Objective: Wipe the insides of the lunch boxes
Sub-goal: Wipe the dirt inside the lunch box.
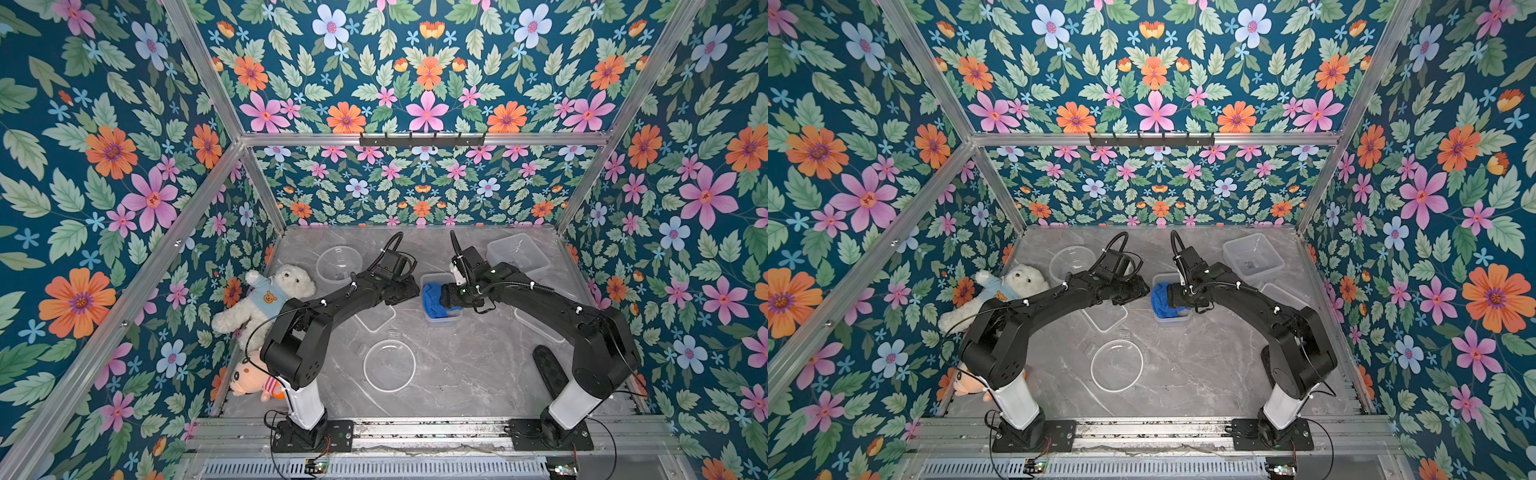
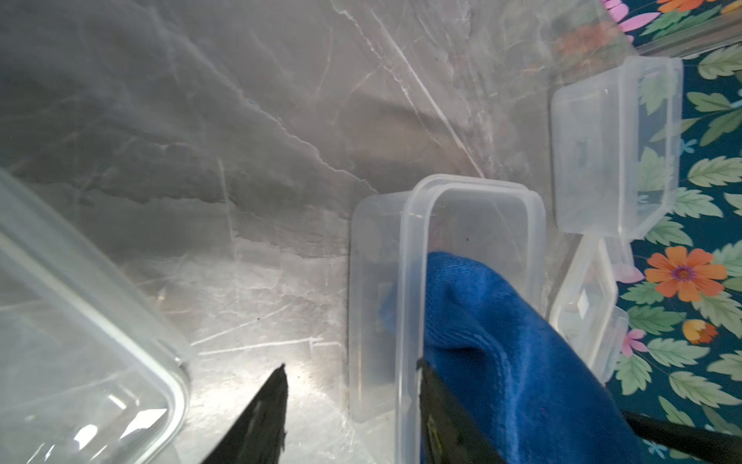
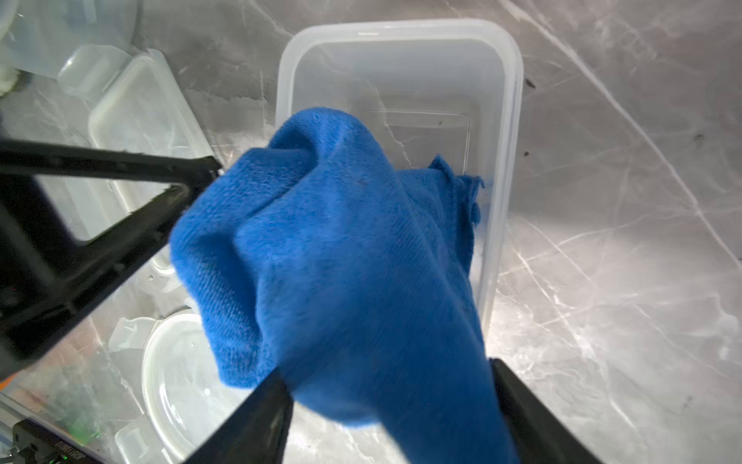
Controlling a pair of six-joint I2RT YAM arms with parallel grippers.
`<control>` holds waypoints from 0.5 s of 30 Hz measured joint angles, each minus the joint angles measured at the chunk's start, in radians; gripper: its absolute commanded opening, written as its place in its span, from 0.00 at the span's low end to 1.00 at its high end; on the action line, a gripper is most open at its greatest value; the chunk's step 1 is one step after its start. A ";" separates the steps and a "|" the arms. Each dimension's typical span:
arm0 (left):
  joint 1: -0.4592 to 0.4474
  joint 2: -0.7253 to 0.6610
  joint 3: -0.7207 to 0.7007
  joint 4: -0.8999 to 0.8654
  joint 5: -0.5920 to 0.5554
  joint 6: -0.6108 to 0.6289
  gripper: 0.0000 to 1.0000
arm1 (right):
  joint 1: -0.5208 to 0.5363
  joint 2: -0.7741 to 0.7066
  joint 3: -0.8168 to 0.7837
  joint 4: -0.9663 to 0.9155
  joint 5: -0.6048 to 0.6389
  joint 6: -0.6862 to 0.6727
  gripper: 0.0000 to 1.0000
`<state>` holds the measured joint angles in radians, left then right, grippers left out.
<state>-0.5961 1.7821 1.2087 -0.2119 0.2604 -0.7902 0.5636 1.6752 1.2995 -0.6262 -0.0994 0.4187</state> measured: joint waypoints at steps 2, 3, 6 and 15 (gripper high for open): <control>0.000 0.005 0.001 0.019 0.020 -0.016 0.55 | 0.000 0.005 -0.007 0.015 -0.009 0.001 0.80; 0.000 0.007 0.002 0.029 0.029 -0.018 0.54 | 0.000 0.016 -0.006 0.026 -0.016 0.002 0.80; -0.001 0.009 -0.005 0.064 0.052 -0.028 0.53 | 0.002 0.078 0.010 0.059 -0.042 0.014 0.81; -0.001 0.049 -0.047 0.175 0.111 -0.082 0.50 | 0.010 0.246 0.088 0.115 -0.079 0.051 0.76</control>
<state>-0.5968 1.8313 1.1614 -0.0372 0.3710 -0.8719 0.5739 1.9217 1.3872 -0.5114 -0.1780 0.4702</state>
